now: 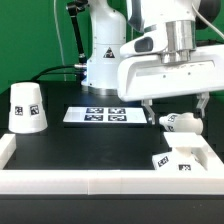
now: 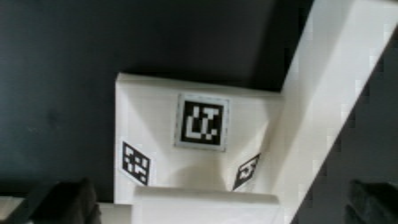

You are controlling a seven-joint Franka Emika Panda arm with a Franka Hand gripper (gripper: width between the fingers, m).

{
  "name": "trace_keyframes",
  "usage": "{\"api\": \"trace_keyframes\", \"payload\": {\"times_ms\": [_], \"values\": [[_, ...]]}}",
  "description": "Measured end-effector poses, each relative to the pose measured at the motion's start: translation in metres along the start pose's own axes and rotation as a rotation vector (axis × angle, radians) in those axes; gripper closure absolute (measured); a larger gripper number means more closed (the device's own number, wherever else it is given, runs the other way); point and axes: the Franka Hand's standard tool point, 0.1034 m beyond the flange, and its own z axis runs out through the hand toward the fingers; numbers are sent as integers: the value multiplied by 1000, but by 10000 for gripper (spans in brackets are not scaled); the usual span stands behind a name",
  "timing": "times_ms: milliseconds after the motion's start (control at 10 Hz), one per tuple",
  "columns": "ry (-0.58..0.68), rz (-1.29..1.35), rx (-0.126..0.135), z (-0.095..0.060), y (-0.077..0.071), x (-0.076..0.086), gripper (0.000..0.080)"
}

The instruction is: Assemble lamp

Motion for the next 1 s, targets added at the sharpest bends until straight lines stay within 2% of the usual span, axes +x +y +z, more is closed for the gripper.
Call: {"api": "trace_keyframes", "payload": {"times_ms": [200, 400, 500, 700, 1000], "values": [[-11, -29, -2, -17, -13, -18, 100], [-10, -86, 3, -28, -35, -28, 100], [-22, -160, 7, -28, -40, -31, 100], [-74, -246, 14, -26, -35, -38, 100], [-70, -239, 14, -26, -35, -38, 100]]}}
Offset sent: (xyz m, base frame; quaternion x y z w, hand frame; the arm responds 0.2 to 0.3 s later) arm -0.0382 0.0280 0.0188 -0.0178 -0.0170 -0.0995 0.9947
